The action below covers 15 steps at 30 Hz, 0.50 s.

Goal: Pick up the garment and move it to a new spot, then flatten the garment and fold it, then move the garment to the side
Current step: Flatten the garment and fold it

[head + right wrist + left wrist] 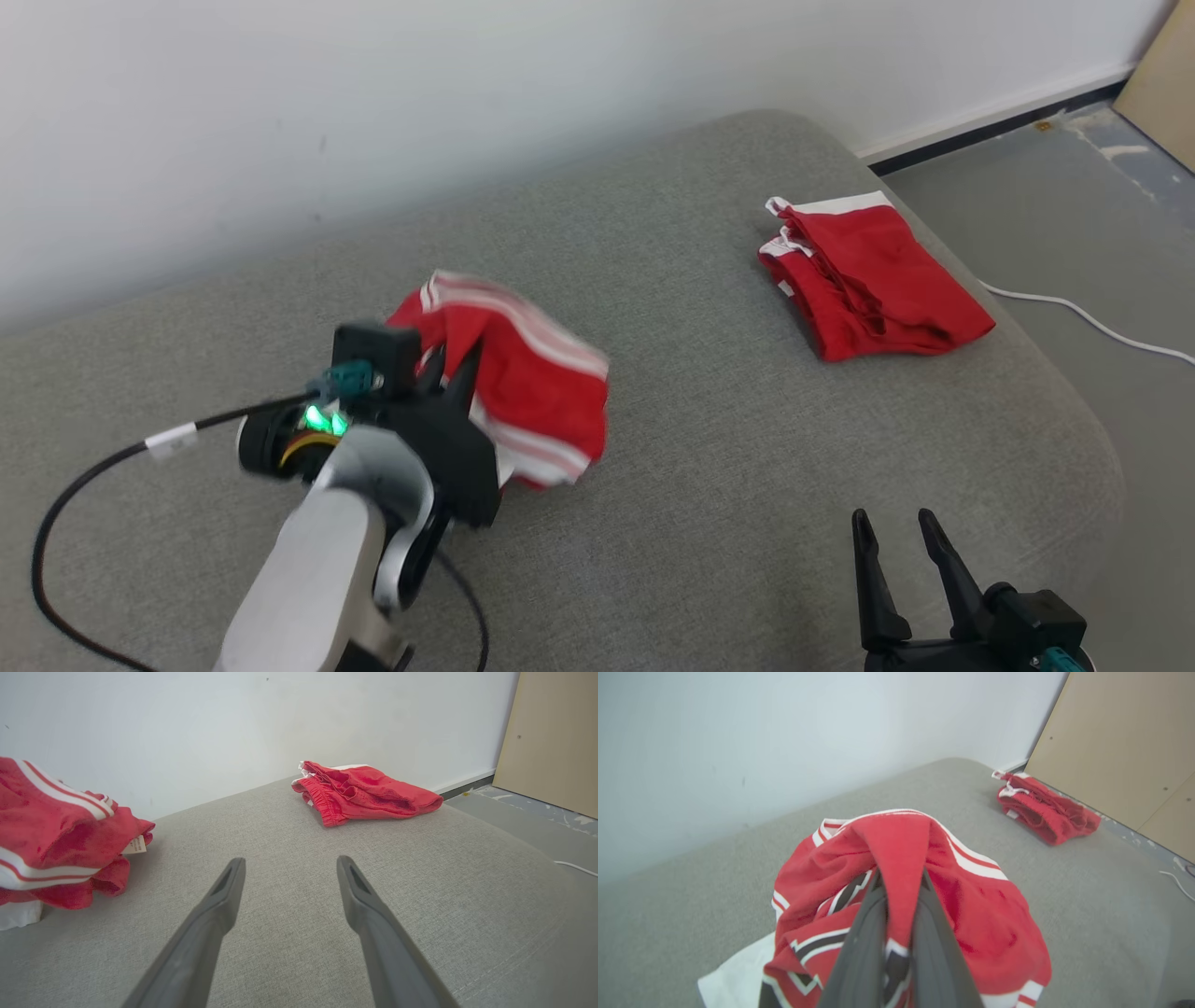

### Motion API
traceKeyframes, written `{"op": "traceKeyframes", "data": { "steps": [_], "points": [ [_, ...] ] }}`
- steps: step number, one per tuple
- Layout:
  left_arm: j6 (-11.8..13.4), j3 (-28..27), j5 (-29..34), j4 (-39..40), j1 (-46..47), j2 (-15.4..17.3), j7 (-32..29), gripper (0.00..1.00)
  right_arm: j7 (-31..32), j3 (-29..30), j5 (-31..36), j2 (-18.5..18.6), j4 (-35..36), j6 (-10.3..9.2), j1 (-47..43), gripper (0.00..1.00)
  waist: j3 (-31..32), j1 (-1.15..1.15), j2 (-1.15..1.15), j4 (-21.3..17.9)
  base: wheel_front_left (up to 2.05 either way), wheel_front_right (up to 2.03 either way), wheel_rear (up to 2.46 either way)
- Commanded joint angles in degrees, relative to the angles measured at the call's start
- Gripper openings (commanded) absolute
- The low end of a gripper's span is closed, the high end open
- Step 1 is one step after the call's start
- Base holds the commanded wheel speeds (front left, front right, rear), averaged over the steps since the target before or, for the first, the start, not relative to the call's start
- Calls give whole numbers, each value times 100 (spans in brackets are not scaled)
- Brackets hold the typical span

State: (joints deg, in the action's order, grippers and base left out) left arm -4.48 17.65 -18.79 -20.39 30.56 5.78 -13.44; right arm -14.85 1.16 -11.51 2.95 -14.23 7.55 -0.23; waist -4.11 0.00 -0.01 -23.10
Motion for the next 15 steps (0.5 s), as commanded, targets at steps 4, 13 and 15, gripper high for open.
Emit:
{"op": "traceKeyframes", "data": {
  "steps": [4, 13, 15],
  "points": [
    [-97, 119, -223, 142, 584, -213, 770, 0, -34, -67, -18, -15, -27, -15, 62, 100, 57, 0, 1, 91, 0, 0, 0],
    [173, 943, -1923, -258, 898, -280, 2116, 0, -35, -90, 61, -16, -27, -15, 15, 100, 122, 0, 1, 242, 0, 0, 0],
    [234, 1110, -1909, -648, 655, -279, 2127, 15, -36, -64, 98, -15, -8, -15, -2, 100, 113, 0, 1, 333, 0, 0, 0]
  ]
}}
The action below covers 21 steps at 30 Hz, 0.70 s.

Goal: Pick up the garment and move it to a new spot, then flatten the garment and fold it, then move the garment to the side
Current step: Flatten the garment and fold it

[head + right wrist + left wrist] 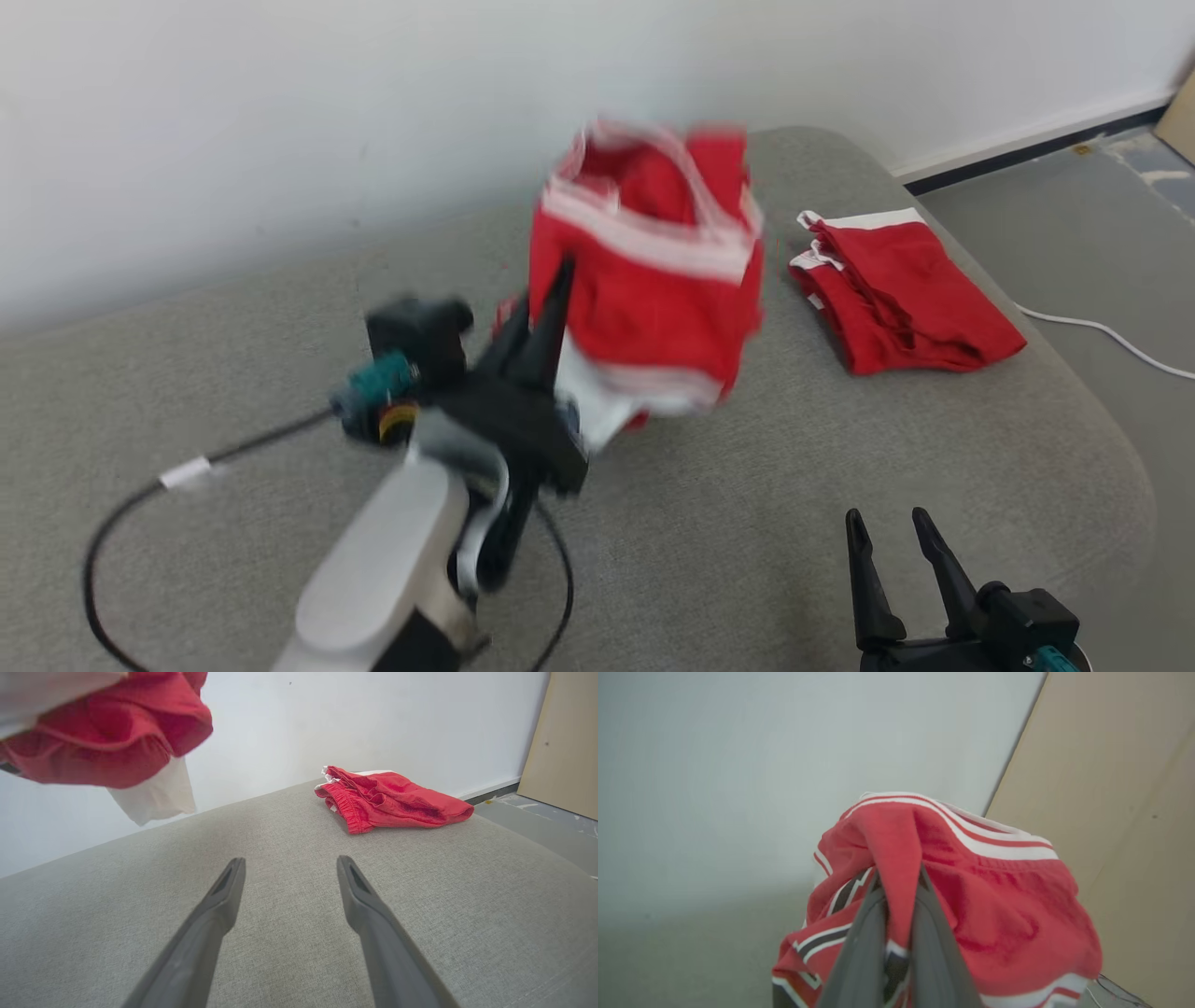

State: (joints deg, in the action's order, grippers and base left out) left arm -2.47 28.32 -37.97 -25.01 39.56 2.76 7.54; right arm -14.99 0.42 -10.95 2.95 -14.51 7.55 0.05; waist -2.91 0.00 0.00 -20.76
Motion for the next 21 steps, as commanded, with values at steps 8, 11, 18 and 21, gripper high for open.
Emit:
{"op": "traceKeyframes", "data": {
  "steps": [8, 11, 18, 21],
  "points": [
    [282, 330, 212, -1602, -877, 146, 180, 100, -15, -52, 65, -13, 30, -15, -12, 100, 50, 0, 0, 450, 0, 0, 0],
    [582, 276, 370, -1798, -893, 353, 293, 100, -12, -38, 74, -14, 31, -15, -57, 100, 82, 0, 0, 562, 0, 0, 0],
    [823, 380, 569, -1512, -899, 508, 360, 100, 4, 26, 90, -13, 73, -15, -142, 100, 74, 0, 0, 771, 0, 0, 0],
    [546, 642, 566, -1160, -954, 445, 76, 100, 13, 19, 83, -15, 88, -15, -134, 100, 61, 0, 0, 816, 0, 0, 0]
  ]
}}
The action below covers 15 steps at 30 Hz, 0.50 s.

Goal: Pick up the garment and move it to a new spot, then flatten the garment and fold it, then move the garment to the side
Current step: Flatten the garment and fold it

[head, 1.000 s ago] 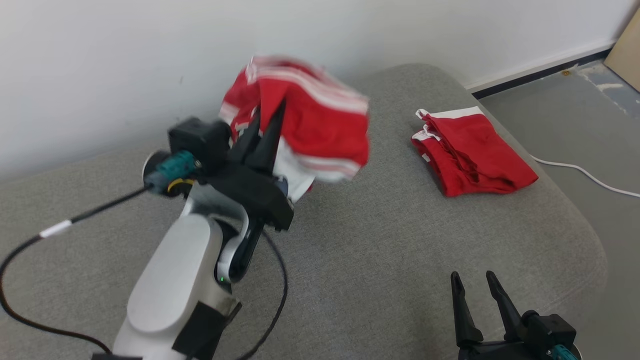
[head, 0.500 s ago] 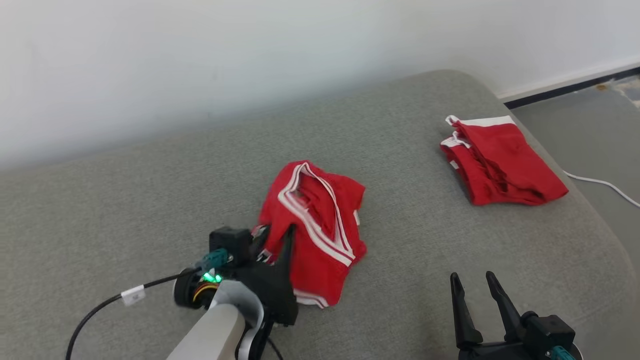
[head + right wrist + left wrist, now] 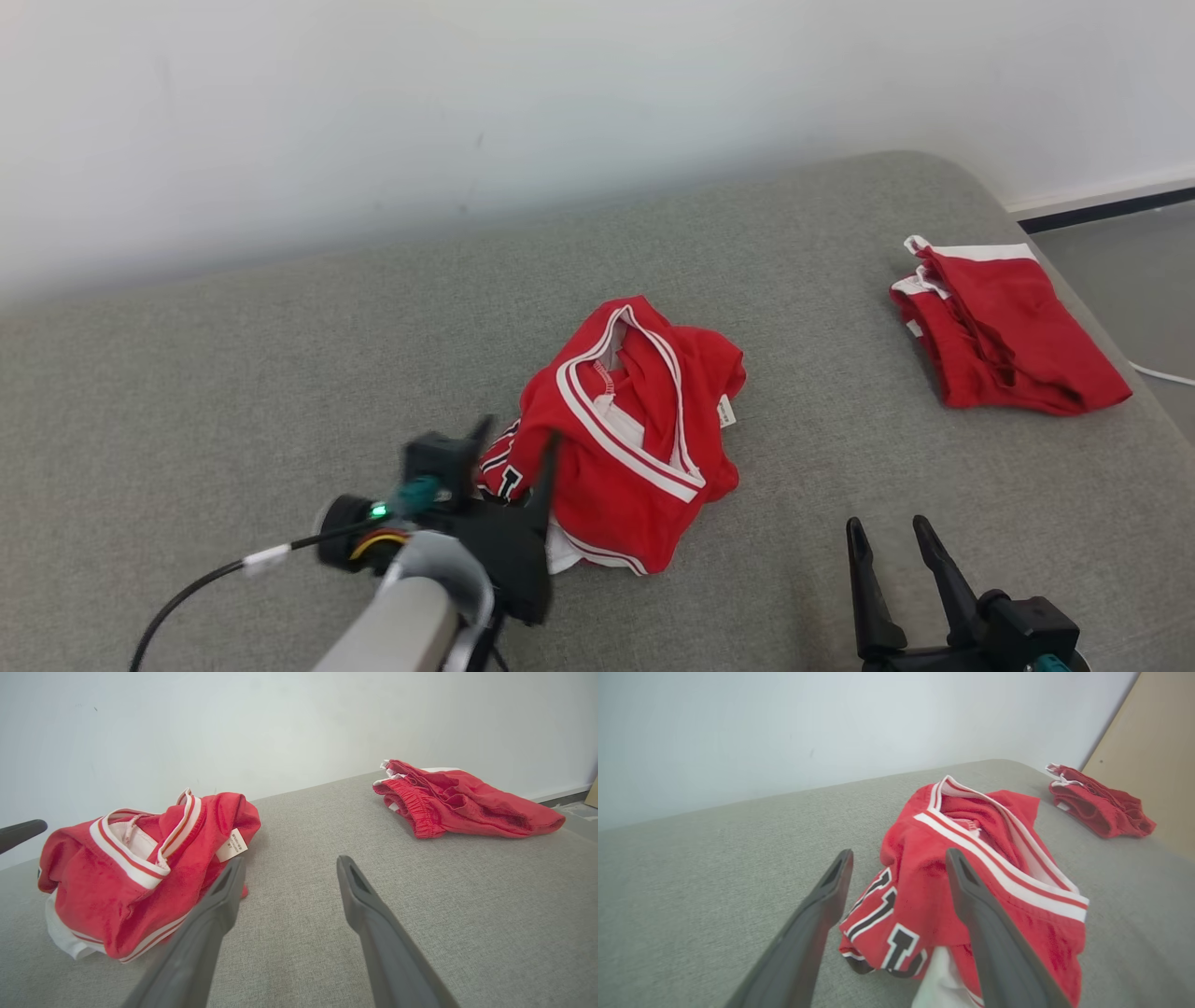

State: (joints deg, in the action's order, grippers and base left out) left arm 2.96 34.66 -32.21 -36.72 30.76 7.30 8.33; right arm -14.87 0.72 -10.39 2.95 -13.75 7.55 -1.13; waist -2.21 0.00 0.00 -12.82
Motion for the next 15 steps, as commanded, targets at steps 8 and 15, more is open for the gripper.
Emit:
{"op": "traceKeyframes", "data": {
  "steps": [8, 15],
  "points": [
    [-439, 983, 160, 913, -94, -263, -1086, 100, -6, -97, -68, -14, -13, -15, 71, 100, -80, 0, 0, -100, 0, 0, 0],
    [17, 1260, 404, 449, 108, -340, -1543, 100, -22, -144, -119, -14, -47, -15, 178, 100, -215, 0, 0, -476, 0, 0, 0]
  ]
}}
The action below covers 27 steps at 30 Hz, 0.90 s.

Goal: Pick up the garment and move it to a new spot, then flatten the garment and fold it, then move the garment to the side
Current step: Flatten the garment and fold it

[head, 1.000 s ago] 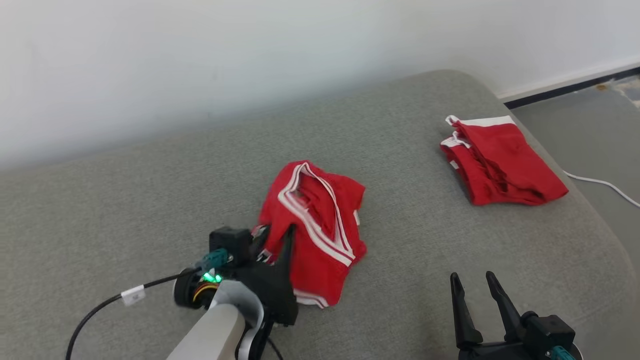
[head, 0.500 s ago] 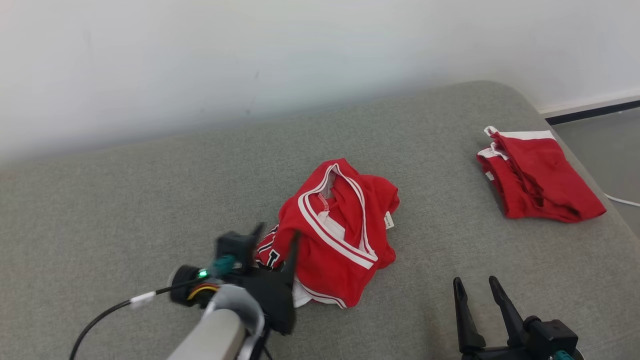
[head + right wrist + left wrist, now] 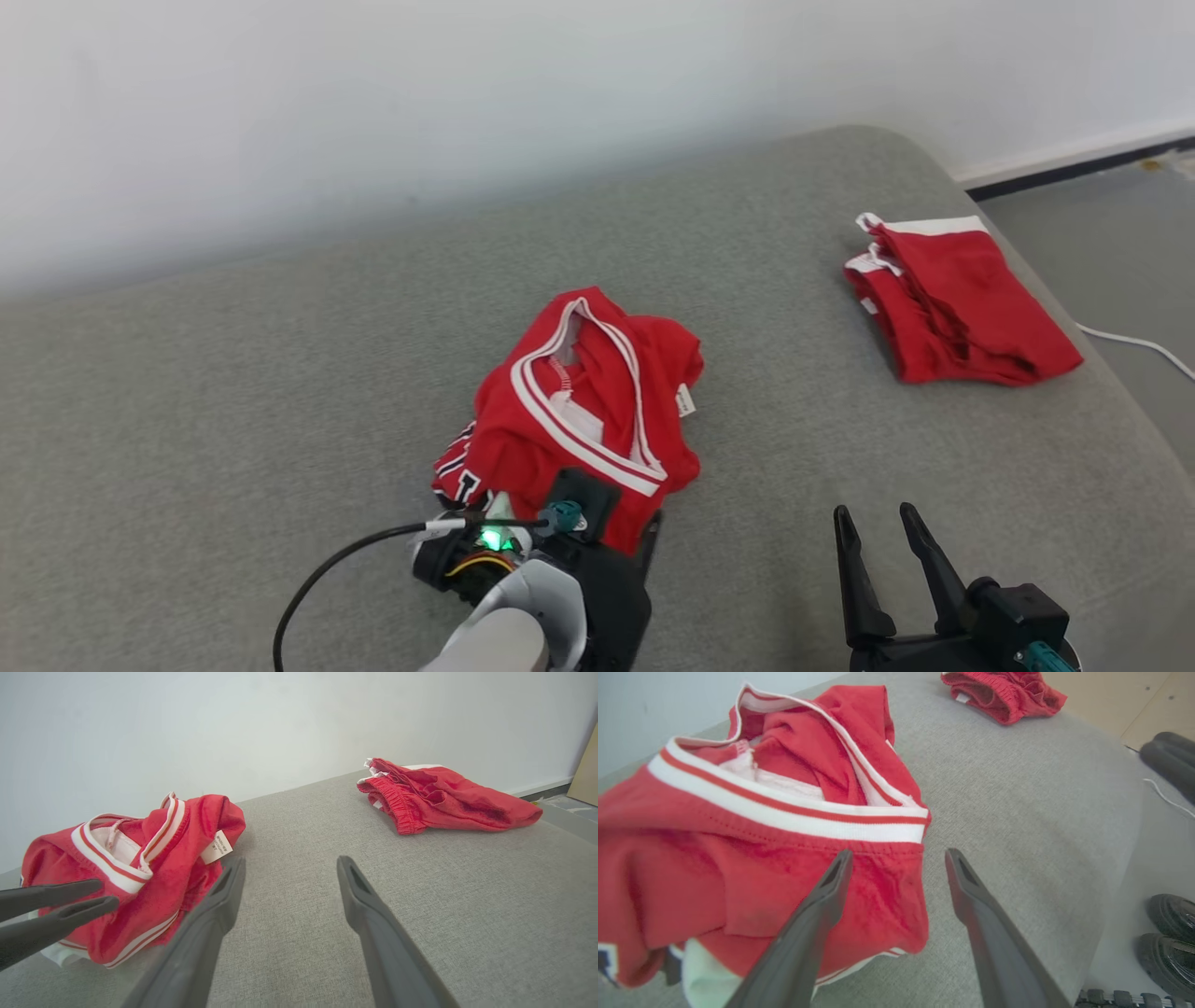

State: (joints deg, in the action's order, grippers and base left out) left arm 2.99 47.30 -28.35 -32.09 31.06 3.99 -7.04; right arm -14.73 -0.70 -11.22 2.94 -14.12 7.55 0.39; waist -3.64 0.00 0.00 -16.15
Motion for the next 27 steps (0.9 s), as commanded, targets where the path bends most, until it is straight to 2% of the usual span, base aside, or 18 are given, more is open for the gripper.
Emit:
{"op": "traceKeyframes", "data": {
  "steps": [1, 5, 8, 9, 10, 11, 21, 27],
  "points": [
    [103, -4, 40, -142, 100, -19, -50, 100, -38, 9, -35, -12, -15, -15, 37, 100, -87, 0, 0, -194, 0, 0, 0],
    [353, -33, 77, -516, 202, -38, -32, 100, -40, 24, -50, -15, -38, -15, 48, 100, -144, 0, 0, -322, 0, 0, 0],
    [400, -82, -17, -683, 263, -60, 7, 100, -43, 34, -61, -14, -47, -15, 57, 100, -168, 0, 0, -359, 0, 0, 0],
    [394, -103, -51, -705, 285, -64, 74, 85, -45, 36, -67, -14, -48, -15, 60, 100, -173, 0, 0, -363, 0, 0, 0],
    [414, -143, -82, -704, 329, -72, 165, 12, -46, 42, -74, -14, -49, -15, 61, 100, -178, 0, 0, -363, 0, 0, 0],
    [407, -164, -132, -729, 345, -78, 214, 0, -46, 43, -82, -15, -50, -15, 66, 100, -181, 0, 0, -359, 0, 0, 0],
    [119, -268, -619, -449, 989, -121, 957, 0, -50, -42, -106, -14, -80, -15, 147, 100, -163, 0, 0, -272, 0, 0, 0],
    [-128, -102, -1606, 672, 2070, -114, 2019, 0, -49, -158, -121, -12, -125, -15, 212, 100, -155, 0, 0, -316, 0, 0, 0]
  ]
}}
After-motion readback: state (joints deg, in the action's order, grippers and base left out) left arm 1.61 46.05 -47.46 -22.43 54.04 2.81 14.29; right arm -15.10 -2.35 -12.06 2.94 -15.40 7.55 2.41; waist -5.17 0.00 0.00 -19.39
